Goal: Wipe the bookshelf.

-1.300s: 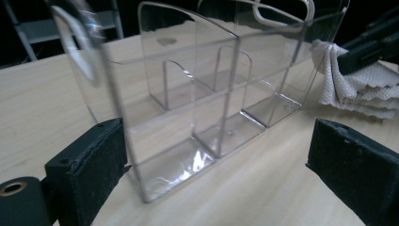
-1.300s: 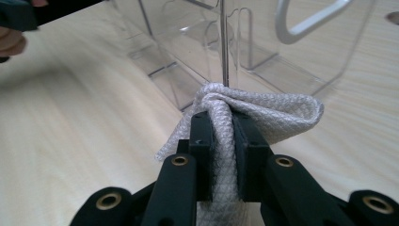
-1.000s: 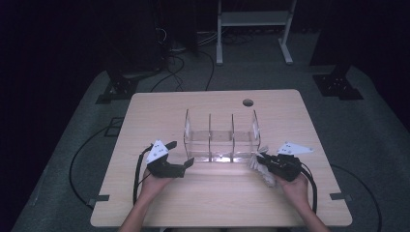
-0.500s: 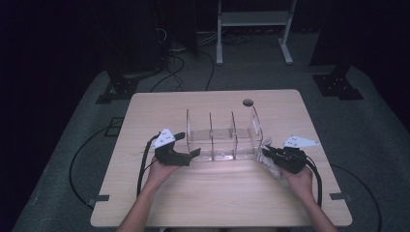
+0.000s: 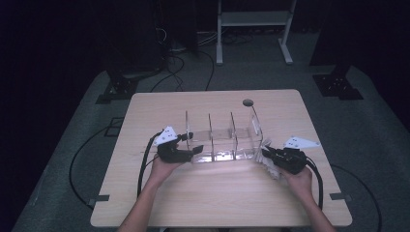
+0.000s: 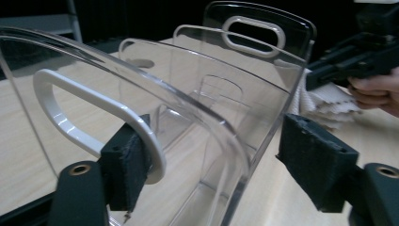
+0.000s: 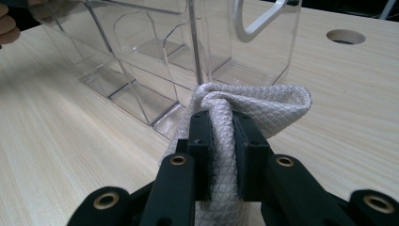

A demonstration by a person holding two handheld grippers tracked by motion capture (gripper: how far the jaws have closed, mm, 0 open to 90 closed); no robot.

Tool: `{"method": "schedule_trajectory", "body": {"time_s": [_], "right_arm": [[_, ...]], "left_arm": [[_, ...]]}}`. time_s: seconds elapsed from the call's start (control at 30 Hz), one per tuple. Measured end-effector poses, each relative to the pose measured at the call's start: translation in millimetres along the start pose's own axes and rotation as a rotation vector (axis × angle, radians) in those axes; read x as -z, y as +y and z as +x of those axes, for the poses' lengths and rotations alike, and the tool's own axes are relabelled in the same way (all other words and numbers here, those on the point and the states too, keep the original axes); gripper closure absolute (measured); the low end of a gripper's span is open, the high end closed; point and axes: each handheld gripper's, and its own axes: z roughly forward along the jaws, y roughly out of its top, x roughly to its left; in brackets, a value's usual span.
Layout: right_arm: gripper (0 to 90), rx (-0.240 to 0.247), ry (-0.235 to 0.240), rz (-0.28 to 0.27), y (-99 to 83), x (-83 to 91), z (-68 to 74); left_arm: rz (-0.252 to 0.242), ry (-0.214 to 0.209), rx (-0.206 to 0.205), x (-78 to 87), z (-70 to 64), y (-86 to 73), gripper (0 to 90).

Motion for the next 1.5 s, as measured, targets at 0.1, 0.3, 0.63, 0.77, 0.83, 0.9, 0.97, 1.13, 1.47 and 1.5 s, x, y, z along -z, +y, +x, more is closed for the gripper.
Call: {"method": "schedule_trajectory", "body": {"time_s": [0.1,0.3,0.63,0.77,0.83,0.9,0.97,1.13,1.47,1.5], "right_arm": [[78.4,0.005,0.001,-0.003,-0.1,0.4,-0.1],[78.4,0.012,-0.001,-0.030,3.0,7.1,2.8],[78.3,0.035,0.010,-0.054,11.4,0.0,11.0],[78.2,0.068,-0.007,-0.051,13.9,-0.6,13.0],[78.2,0.042,-0.020,-0.056,14.2,0.6,6.3],[78.2,0.033,-0.018,-0.059,14.5,0.0,4.6],[78.2,0.052,-0.018,-0.050,13.5,-3.0,7.9],[78.2,0.042,-0.023,-0.047,12.2,-6.6,5.5],[78.2,0.047,-0.051,0.056,-4.6,-28.9,1.5],[78.2,0.049,-0.052,0.074,-7.5,-31.8,1.9]], "left_arm": [[-0.007,-0.012,-0.010,6.1,-6.8,-3.8,31.9],[-0.017,-0.031,-0.048,21.4,-29.9,-14.1,39.8],[-0.019,-0.059,-0.092,30.5,-61.8,-22.0,47.9],[-0.013,-0.053,-0.091,31.3,-66.2,-22.1,48.0],[-0.016,-0.034,-0.067,29.4,-66.1,-20.7,45.2],[-0.007,-0.026,-0.068,26.8,-67.7,-20.2,41.1],[-0.009,-0.017,-0.081,24.7,-70.4,-20.6,46.2],[-0.004,-0.021,-0.079,24.4,-70.6,-19.9,48.1],[-0.009,-0.043,-0.076,34.1,-67.8,-22.6,48.4],[-0.009,-0.042,-0.075,34.0,-67.8,-22.5,48.4]]}}
